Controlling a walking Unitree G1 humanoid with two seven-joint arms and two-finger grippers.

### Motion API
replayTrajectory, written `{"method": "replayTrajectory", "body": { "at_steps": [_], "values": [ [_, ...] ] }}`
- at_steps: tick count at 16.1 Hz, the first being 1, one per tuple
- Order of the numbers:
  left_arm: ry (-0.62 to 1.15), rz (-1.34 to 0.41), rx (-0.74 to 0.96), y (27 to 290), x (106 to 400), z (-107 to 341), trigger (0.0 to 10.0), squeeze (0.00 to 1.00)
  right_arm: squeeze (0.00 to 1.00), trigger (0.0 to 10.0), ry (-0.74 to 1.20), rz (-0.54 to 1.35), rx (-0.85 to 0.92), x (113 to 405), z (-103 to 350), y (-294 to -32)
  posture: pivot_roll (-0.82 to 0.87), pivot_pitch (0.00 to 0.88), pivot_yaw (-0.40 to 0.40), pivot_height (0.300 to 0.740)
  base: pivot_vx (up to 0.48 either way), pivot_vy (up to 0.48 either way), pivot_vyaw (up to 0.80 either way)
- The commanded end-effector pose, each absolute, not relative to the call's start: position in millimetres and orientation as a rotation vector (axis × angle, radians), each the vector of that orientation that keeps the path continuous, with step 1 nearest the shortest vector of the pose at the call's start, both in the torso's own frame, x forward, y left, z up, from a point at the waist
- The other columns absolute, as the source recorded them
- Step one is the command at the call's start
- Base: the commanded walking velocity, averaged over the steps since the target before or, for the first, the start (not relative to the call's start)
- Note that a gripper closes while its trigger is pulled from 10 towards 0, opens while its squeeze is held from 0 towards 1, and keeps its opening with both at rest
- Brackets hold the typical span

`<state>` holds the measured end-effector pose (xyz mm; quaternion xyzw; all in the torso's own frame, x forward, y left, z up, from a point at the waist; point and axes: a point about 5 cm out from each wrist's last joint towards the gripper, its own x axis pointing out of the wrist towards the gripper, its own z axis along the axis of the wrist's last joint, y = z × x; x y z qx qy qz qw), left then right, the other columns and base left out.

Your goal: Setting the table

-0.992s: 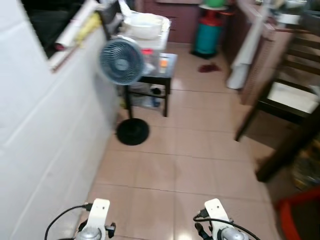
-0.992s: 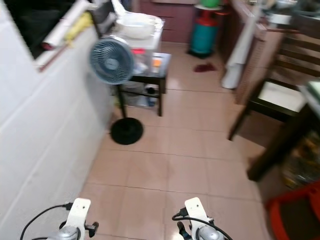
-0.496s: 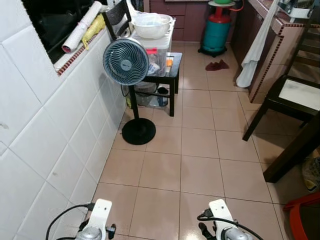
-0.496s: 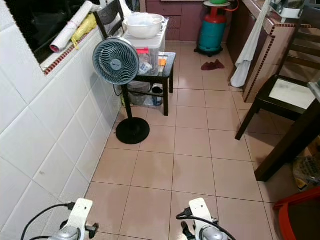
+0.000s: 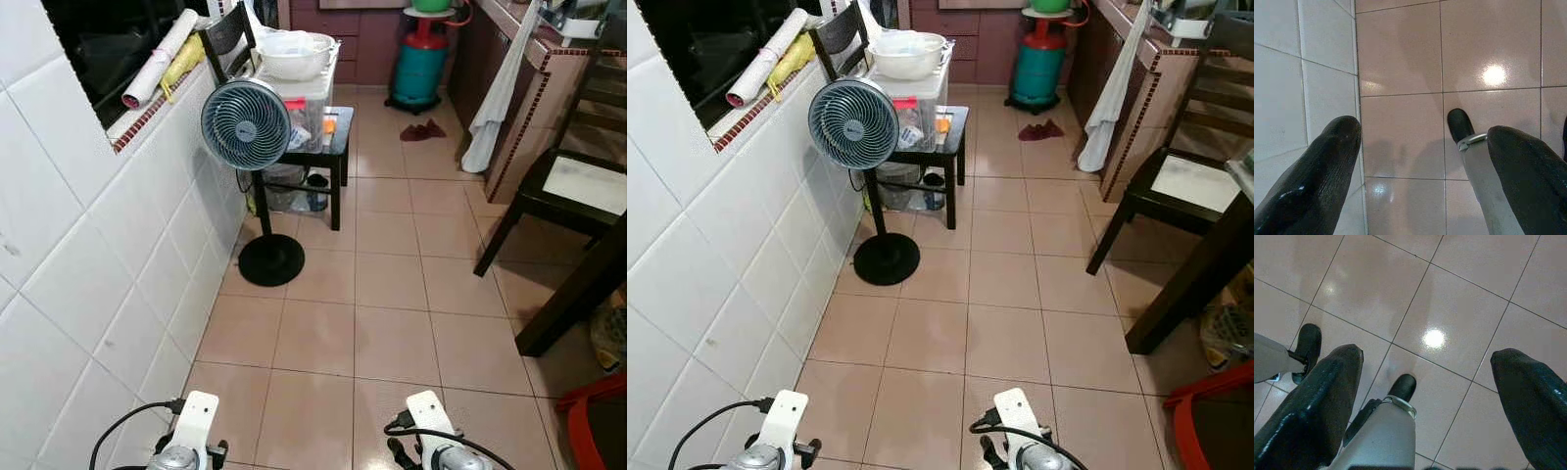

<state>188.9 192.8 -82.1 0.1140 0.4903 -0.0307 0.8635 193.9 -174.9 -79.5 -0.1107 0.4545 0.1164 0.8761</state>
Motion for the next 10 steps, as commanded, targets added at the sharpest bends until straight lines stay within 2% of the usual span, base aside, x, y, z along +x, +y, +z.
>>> {"method": "replayTrajectory", "body": {
  "at_steps": [1,10],
  "values": [
    [1.038,-0.076,0.245,195.0,187.8,-82.4,10.0,0.0,0.0,10.0,0.945,0.255,-0.236,194.9,-78.9,-174.3,-0.05,0.0,0.032,0.74,0.307,0.0,0.0],
    [1.039,-0.09,0.254,193.9,187.3,-82.7,10.0,0.0,0.0,10.0,0.935,0.286,-0.275,196.4,-77.8,-175.5,-0.05,0.0,0.031,0.74,0.333,0.0,0.0]
  ]
}}
